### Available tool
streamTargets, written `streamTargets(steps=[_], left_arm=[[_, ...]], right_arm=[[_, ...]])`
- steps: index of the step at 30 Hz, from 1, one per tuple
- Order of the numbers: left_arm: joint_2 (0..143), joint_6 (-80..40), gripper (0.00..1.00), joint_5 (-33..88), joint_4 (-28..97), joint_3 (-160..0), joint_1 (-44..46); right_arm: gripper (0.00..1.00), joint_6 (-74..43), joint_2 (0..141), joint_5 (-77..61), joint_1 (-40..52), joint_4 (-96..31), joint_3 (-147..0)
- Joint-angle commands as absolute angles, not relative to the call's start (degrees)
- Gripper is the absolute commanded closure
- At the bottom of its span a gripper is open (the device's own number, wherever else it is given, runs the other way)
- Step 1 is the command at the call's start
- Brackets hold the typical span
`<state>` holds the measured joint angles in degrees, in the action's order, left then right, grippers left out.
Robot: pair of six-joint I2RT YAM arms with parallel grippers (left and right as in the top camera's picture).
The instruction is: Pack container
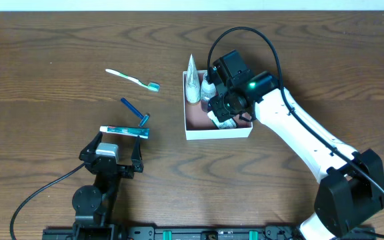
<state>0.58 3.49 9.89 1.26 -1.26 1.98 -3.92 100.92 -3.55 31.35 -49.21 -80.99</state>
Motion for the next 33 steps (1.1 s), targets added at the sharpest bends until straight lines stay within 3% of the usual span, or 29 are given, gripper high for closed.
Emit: streamTargets(steps=[1,7,18,24,27,30,33], left_arm=[[0.3,4.3,0.02,10.3,3.2,-0.2,2.0],[0.3,4.3,0.02,10.3,3.2,-0.2,2.0],[0.3,4.3,0.02,10.3,3.2,-0.2,2.0],[0.4,4.3,0.02,10.3,3.2,-0.2,2.0],[0.4,4.3,0.02,10.3,3.2,-0.2,2.0],[0.4,4.3,0.02,10.3,3.2,-0.2,2.0],[0.4,4.3,0.02,10.3,3.2,-0.2,2.0]], right_arm=[[0.62,-5.5,96.9,-5.0,30.5,-49.0,-80.7],[0.58,-11.4,90.2,-4.8,24.6,-49.1,-80.7],[0.22,-17.6,86.7,-3.2,2.0,-51.9,-80.7],[0.11,-18.4,87.0,-3.2,-8.9,-53.8,-80.7],[0.09,-18.4,87.0,-3.2,-11.2,-54.6,-80.7],[0.01,-17.6,87.0,-2.5,-11.8,-55.3,-80.7],[0.01,-17.8,87.0,0.4,-11.8,-55.3,-80.7]])
